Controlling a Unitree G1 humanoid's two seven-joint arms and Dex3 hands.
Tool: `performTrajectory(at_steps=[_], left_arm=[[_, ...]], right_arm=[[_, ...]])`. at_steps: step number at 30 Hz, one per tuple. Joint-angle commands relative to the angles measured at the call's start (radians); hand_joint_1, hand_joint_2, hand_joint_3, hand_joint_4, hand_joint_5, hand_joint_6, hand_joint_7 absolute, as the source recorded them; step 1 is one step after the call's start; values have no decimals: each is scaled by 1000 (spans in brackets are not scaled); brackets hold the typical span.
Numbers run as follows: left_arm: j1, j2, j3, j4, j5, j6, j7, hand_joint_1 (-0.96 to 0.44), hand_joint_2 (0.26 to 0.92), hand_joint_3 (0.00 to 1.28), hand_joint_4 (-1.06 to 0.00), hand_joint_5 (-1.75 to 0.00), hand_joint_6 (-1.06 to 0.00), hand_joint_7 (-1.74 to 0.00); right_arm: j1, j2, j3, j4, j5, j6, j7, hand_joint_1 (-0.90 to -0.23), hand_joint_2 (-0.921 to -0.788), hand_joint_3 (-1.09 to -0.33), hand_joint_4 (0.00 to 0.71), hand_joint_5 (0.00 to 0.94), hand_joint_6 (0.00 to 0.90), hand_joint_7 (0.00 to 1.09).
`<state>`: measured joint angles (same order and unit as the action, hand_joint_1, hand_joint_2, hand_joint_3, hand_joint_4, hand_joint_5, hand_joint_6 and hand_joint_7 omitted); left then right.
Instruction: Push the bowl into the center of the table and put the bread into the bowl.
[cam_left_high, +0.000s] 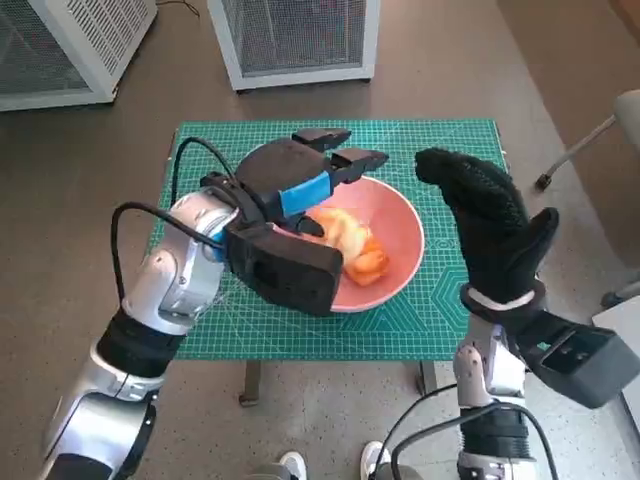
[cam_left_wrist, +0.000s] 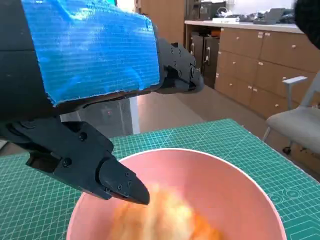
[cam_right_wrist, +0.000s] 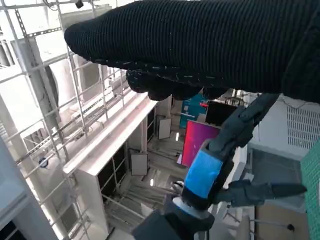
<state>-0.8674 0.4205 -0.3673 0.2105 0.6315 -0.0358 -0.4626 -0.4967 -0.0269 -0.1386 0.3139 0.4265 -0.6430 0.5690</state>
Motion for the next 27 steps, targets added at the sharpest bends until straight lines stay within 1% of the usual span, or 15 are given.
performTrajectory(at_steps=[1, 5, 11, 13, 15, 18, 22, 23, 24, 25, 27], left_arm=[[20, 18, 47, -39, -45, 4, -6, -315, 789, 0, -81, 0, -213, -53], [48, 24, 105, -85, -128, 22, -40, -287, 785, 0, -60, 0, -213, -46], [127, 6, 252, -176, -371, 54, -94, -267, 780, 0, -36, 0, -208, -36], [157, -11, 303, -178, -473, 16, -97, -269, 779, 0, -31, 0, -206, -34], [182, -41, 350, -153, -578, -58, -97, -276, 780, 1, -29, 0, -206, -33], [204, -114, 405, -100, -726, -183, -102, -303, 792, 6, -44, -8, -218, -39], [219, -191, 428, -74, -817, -300, -78, -388, 831, 24, -89, -28, -257, -68], [220, -205, 430, -69, -827, -322, -69, -408, 847, 30, -105, -40, -236, -134], [223, -222, 433, -67, -830, -345, -51, -417, 854, 31, -109, -48, -188, -233], [225, -233, 434, -64, -832, -362, -38, -437, 870, 36, -120, -64, -120, -389], [233, -251, 435, -70, -814, -389, -1, -467, 895, 49, -134, -86, -49, -560]], right_arm=[[-4, -9, -7, 16, -3, 8, -6, -425, -921, -453, 371, 8, 104, 648], [-6, -13, -9, 13, -1, 11, -7, -430, -921, -447, 373, 7, 114, 632], [-14, -28, -22, 0, -2, 10, -17, -442, -921, -438, 367, 3, 121, 619], [-21, -34, -26, -14, -11, 14, -31, -443, -921, -436, 362, 1, 119, 614], [-29, -43, -31, -25, -15, 18, -43, -443, -921, -434, 358, 1, 119, 610], [-48, -59, -38, -31, -29, 11, -59, -439, -921, -433, 354, 0, 119, 605], [-77, -82, -44, -34, -46, 10, -78, -438, -921, -431, 355, 1, 121, 600], [-83, -87, -46, -34, -50, 11, -82, -437, -921, -430, 355, 1, 123, 599], [-92, -92, -47, -33, -58, 11, -89, -437, -921, -430, 355, 1, 123, 598], [-98, -96, -48, -33, -65, 11, -95, -435, -921, -429, 356, 1, 125, 597], [-110, -102, -49, -35, -83, 11, -113, -431, -921, -429, 355, 1, 128, 593]])
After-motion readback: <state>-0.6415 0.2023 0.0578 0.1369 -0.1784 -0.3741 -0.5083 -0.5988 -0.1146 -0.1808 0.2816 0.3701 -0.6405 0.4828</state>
